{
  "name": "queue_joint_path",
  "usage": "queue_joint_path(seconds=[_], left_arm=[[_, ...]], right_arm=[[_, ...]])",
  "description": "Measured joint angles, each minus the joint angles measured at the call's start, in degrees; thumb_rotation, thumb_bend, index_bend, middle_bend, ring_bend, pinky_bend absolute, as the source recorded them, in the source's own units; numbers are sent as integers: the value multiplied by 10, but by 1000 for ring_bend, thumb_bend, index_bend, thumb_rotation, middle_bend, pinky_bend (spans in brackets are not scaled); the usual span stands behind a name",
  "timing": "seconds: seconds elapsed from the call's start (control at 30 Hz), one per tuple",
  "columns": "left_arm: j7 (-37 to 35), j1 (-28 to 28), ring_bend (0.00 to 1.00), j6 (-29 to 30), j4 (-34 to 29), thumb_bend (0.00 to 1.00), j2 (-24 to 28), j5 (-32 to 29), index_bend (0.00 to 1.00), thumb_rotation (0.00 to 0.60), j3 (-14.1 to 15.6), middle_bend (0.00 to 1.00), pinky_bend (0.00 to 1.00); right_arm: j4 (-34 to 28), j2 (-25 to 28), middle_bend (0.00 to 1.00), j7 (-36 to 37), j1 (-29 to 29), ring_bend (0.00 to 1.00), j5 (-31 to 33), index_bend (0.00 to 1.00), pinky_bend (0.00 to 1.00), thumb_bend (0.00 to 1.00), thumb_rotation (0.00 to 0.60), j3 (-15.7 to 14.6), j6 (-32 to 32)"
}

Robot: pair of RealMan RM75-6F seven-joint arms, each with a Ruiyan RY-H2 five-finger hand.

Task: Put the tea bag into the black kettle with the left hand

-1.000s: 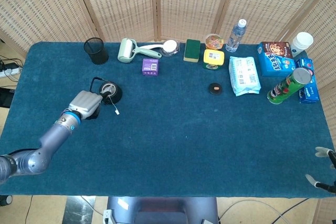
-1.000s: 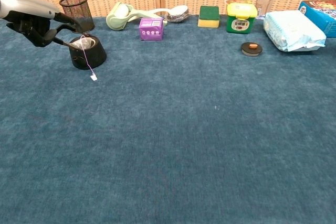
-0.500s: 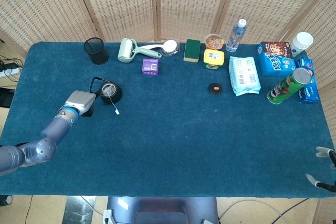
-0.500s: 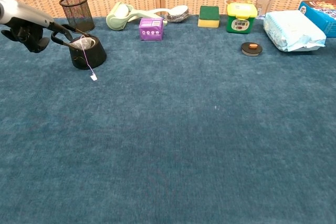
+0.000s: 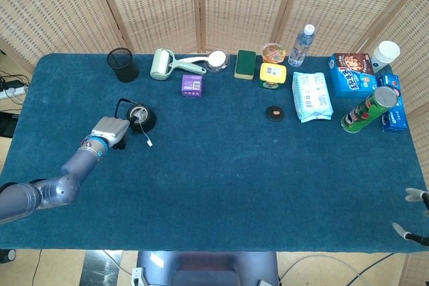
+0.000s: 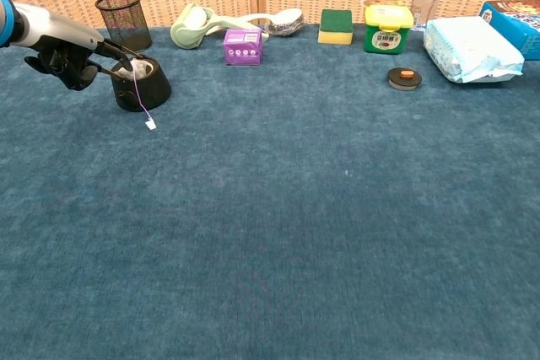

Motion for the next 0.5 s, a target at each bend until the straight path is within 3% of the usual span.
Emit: queue_joint_path(seconds=[0.5], left_arm=[[-25, -11, 1000, -12, 56, 996, -36, -11, 0, 600, 20, 1000, 917]], right_arm=[[-4, 2, 375, -3, -2, 308, 4, 262, 427, 99, 600, 1, -1]])
